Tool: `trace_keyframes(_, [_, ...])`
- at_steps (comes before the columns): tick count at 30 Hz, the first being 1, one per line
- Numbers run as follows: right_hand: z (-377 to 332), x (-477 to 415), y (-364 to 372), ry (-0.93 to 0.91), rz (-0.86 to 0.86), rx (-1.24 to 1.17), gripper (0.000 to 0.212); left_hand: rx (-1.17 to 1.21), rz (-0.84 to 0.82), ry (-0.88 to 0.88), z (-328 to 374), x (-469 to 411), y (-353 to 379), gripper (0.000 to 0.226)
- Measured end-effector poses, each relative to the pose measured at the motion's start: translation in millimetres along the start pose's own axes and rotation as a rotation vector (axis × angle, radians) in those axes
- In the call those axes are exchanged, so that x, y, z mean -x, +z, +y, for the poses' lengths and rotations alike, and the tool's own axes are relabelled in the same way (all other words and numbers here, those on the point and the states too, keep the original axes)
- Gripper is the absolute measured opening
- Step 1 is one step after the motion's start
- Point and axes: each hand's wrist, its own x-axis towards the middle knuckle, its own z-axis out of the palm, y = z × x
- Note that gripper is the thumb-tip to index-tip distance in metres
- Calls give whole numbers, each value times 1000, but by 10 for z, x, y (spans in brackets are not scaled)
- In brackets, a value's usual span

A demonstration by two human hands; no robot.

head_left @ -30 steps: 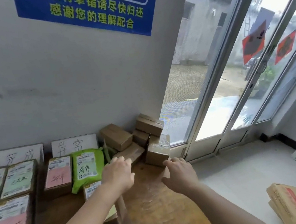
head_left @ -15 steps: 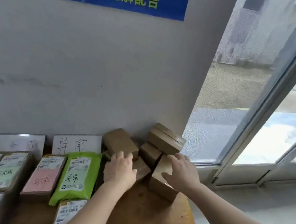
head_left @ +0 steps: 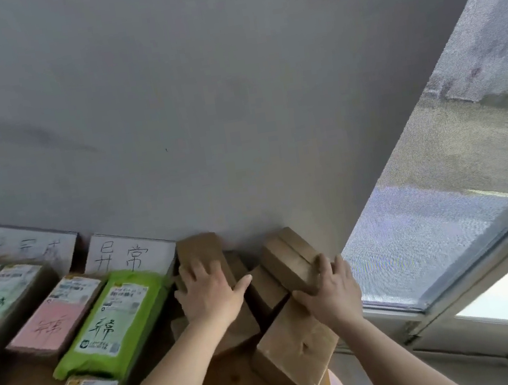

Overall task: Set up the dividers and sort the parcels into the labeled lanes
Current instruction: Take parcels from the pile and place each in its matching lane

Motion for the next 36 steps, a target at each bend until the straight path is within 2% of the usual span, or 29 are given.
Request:
trace_keyframes(3, [30,-78,56,12,5,-73,95,92,57,-86,26,-104,80,89])
trace_keyframes(8, [-73,-24,73,43,101,-300,90,317,143,-130,3,-83,116,70])
trace_keyframes(10, [-152,44,56,109,122,-504,92,635,170,-108,-51,-26,69,61])
trace_keyframes(13, [-247,199,-17,227,21,-902,90,1316,82,-100,-142,195,-111,56])
trace_keyframes(16, [-271,391,-156,251,-200,-1414,80,1917,-138,-117,-269,497,-331,58])
trace_keyframes(18, [-310,619,-264,250,-351,-1539,68,2139,-310,-60,-391,695,-376,67])
trace_keyframes(19, [-316,724,-304,269,-402,-1590,68,2195,-372,-45,-442,788,-360,81])
trace_keyframes(20, [-291,817,-296,271,-449,-1653,73,2231,-433,-32,-501,855,-306,93])
trace_keyframes(21, [-291,908,-328,265,-494,-1699,76,2267,-515,-10,-564,903,-250,96])
trace_keyframes(22, [-307,1015,-378,231,-543,-1758,72,2314,-625,-2,-622,936,-210,90])
trace_keyframes(23, [-307,1110,-432,209,-560,-1779,52,2383,-750,47,-638,988,-188,77])
trace_keyframes(24, [-303,1183,-449,186,-563,-1774,26,2427,-772,52,-686,1079,-135,64])
trace_keyframes(25, [-267,1251,-445,173,-564,-1755,22,2437,-796,56,-773,1112,-93,57])
trace_keyframes(26, [-244,1308,-404,205,-564,-1746,29,2398,-752,91,-838,1140,-57,55])
trace_keyframes(28, [-267,1419,-390,218,-576,-1743,39,2292,-448,51,-868,1341,-169,55])
trace_keyframes(30, [-276,1486,-293,122,-469,-1597,80,2147,-238,-75,-693,1516,-365,56])
trace_keyframes(32, [-313,1558,-328,40,-414,-1602,101,2168,-300,-70,-655,1544,-415,62])
trace_keyframes(34, [-375,1613,-386,-37,-453,-1634,109,2054,-115,-38,-600,1664,-553,45])
trace_keyframes(36, [-388,1663,-391,-13,-434,-1677,104,1871,-4,-59,-620,1746,-620,36])
